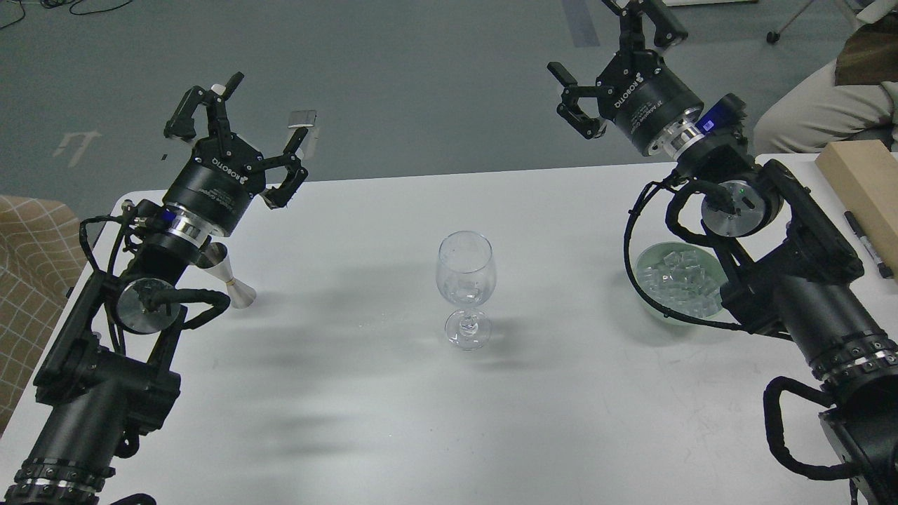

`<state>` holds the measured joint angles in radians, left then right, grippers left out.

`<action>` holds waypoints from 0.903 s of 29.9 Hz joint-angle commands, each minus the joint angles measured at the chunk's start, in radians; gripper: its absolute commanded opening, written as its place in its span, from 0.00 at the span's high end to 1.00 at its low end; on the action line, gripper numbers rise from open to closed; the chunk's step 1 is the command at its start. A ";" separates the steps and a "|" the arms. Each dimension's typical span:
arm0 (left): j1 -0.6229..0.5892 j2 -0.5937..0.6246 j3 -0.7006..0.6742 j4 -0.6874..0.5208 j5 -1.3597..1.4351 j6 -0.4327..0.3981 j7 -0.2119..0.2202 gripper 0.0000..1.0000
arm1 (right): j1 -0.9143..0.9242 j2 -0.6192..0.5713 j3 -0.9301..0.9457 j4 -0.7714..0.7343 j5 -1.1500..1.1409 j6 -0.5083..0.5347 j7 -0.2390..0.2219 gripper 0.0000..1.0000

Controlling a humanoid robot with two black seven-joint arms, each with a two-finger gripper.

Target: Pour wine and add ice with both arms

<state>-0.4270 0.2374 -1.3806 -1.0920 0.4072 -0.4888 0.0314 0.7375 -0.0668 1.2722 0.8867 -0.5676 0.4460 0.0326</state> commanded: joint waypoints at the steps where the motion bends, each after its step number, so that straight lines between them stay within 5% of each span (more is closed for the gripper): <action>1: -0.007 -0.001 0.000 0.018 -0.004 0.000 0.001 0.02 | -0.004 -0.004 -0.001 -0.002 0.000 0.006 0.004 0.01; 6: -0.012 -0.001 0.002 0.020 -0.005 0.000 0.004 0.02 | -0.003 -0.008 0.006 -0.048 0.000 0.043 0.012 0.01; 13: -0.022 -0.016 0.000 0.027 -0.007 0.000 0.004 0.02 | 0.006 -0.007 0.019 -0.084 0.003 0.043 0.079 0.01; 27: -0.024 -0.021 -0.006 0.041 -0.008 0.000 0.004 0.02 | -0.003 -0.002 0.038 -0.083 0.006 0.043 0.079 0.01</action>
<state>-0.4509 0.2155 -1.3844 -1.0543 0.4004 -0.4887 0.0368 0.7350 -0.0710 1.3101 0.8017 -0.5615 0.4887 0.1120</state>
